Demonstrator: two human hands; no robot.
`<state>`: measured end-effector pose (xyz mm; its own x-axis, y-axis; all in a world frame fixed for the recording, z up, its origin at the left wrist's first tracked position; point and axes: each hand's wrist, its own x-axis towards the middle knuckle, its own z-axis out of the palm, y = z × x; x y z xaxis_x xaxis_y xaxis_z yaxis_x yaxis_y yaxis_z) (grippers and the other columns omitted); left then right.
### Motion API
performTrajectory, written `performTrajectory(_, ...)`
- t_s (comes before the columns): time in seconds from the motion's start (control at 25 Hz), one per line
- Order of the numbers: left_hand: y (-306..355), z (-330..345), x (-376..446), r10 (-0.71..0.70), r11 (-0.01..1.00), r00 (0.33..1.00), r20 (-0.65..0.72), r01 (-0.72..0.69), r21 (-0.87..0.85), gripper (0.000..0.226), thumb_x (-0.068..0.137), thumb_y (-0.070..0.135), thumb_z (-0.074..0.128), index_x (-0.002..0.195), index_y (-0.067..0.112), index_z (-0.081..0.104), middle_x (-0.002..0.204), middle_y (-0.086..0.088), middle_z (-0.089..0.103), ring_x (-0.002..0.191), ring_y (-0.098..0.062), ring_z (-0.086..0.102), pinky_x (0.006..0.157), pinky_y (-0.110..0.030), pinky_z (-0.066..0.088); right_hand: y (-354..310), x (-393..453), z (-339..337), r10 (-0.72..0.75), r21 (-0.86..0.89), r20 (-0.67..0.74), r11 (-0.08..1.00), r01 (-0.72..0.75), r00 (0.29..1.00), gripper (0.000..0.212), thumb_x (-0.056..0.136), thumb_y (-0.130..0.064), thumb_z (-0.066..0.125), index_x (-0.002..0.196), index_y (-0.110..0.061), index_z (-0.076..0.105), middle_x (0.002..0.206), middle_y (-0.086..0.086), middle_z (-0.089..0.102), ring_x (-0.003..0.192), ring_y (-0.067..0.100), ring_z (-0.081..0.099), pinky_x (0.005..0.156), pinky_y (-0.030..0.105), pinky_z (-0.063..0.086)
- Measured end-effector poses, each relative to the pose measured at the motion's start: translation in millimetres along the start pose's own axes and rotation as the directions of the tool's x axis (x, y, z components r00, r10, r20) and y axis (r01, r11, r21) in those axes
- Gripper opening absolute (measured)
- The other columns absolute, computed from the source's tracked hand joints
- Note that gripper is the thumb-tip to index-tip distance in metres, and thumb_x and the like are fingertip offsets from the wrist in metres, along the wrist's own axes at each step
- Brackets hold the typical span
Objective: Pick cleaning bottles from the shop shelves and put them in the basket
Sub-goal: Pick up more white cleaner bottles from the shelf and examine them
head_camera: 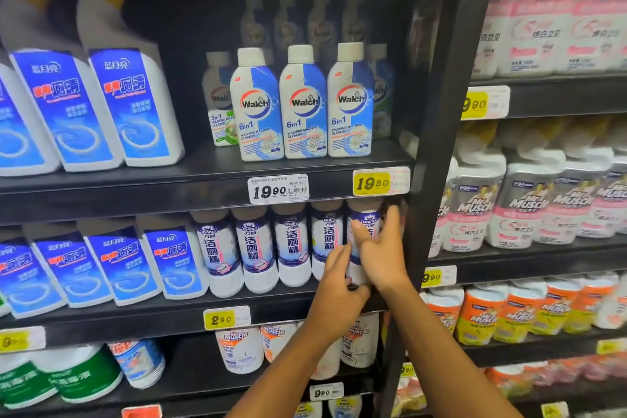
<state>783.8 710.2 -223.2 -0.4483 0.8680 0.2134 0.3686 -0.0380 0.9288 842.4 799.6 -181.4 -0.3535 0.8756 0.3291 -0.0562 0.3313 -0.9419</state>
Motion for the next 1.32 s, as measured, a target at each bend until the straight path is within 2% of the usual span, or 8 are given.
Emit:
performTrajectory(0.16,-6.9,4.8,-3.4,-0.029,0.999,1.000,0.007,0.029,-0.039,0.074,0.091,-0.007,0.057,0.153,0.020,0.028,0.156,0.004,0.030,0.135,-0.007,0.045,0.109,-0.028,0.045,14.8,-7.3,0.7,0.066,0.040,0.091,0.997,-0.070,0.994,0.061,0.101,-0.019,0.056,0.152,-0.019,0.022,0.143,0.007,0.050,0.128,0.018,0.054,0.107,0.041,0.047)
performTrajectory(0.24,-8.5,6.2,-7.2,-0.059,0.996,0.998,0.018,0.060,-0.069,0.077,0.092,-0.010,0.054,0.155,0.023,0.024,0.159,0.005,0.027,0.133,0.004,0.040,0.102,-0.014,0.044,29.8,-18.2,1.0,0.135,0.039,0.097,0.990,-0.139,0.986,0.064,0.104,-0.019,0.048,0.157,-0.020,0.012,0.148,0.008,0.045,0.130,0.020,0.051,0.109,0.039,0.044)
performTrajectory(0.4,-15.8,6.3,-11.8,-0.109,0.984,0.993,0.054,0.115,-0.134,0.082,0.091,-0.014,0.052,0.155,0.024,0.017,0.160,0.007,0.023,0.132,0.007,0.031,0.086,0.004,0.037,52.3,-31.1,-3.2,0.131,0.044,0.074,0.990,-0.135,0.989,0.046,0.107,-0.015,0.037,0.153,-0.016,0.028,0.144,0.009,0.052,0.127,0.021,0.055,0.109,0.043,0.044)
performTrajectory(0.52,-18.0,3.4,-8.1,-0.142,0.971,0.988,0.067,0.152,-0.186,0.081,0.090,-0.013,0.053,0.155,0.022,0.018,0.159,0.007,0.025,0.143,-0.007,0.026,0.098,-0.004,0.037,54.2,-31.0,-3.3,0.114,0.034,0.080,0.992,-0.117,0.990,0.045,0.108,-0.014,0.035,0.152,-0.016,0.031,0.144,0.007,0.052,0.129,0.017,0.054,0.110,0.039,0.044)
performTrajectory(0.68,-16.9,-6.1,-5.8,-0.144,0.959,0.988,0.064,0.155,-0.237,0.078,0.089,-0.013,0.054,0.153,0.019,0.025,0.154,0.004,0.038,0.141,-0.007,0.036,0.118,-0.037,0.032,55.9,-25.0,-3.0,0.113,0.042,0.084,0.992,-0.117,0.990,0.046,0.108,-0.013,0.035,0.153,-0.013,0.029,0.148,0.009,0.048,0.133,0.019,0.050,0.113,0.039,0.040)
performTrajectory(0.88,-27.1,-32.6,-24.8,-0.164,0.968,0.965,-0.206,0.117,-0.224,0.049,0.091,-0.007,0.055,0.123,0.029,0.052,0.126,0.001,0.062,0.117,-0.007,0.059,0.091,-0.019,0.051,63.4,-27.6,-3.9,0.189,0.046,0.092,0.980,-0.193,0.978,0.051,0.108,-0.020,0.035,0.157,-0.019,0.018,0.158,0.007,0.035,0.142,0.018,0.036,0.117,0.034,0.031)
performTrajectory(1.0,-32.6,-54.9,-30.8,-0.188,0.960,0.921,-0.340,0.100,-0.260,0.044,0.092,-0.006,0.056,0.127,0.020,0.052,0.118,0.004,0.063,0.116,-0.013,0.060,0.088,-0.018,0.049,64.9,-28.5,-5.5,0.170,0.047,0.110,0.983,-0.176,0.979,0.049,0.108,-0.018,0.035,0.156,-0.017,0.023,0.153,0.006,0.041,0.138,0.017,0.041,0.108,0.025,0.035)
performTrajectory(1.32,-37.2,-79.9,-36.0,-0.224,0.954,0.911,-0.346,0.133,-0.267,0.052,0.093,-0.007,0.053,0.135,0.023,0.046,0.128,0.004,0.059,0.122,-0.011,0.055,0.089,-0.017,0.046,62.4,-28.3,-0.2,0.163,0.039,0.056,0.985,-0.166,0.985,0.046,0.107,-0.015,0.036,0.152,-0.014,0.031,0.148,0.008,0.047,0.133,0.018,0.046,0.108,0.028,0.038)
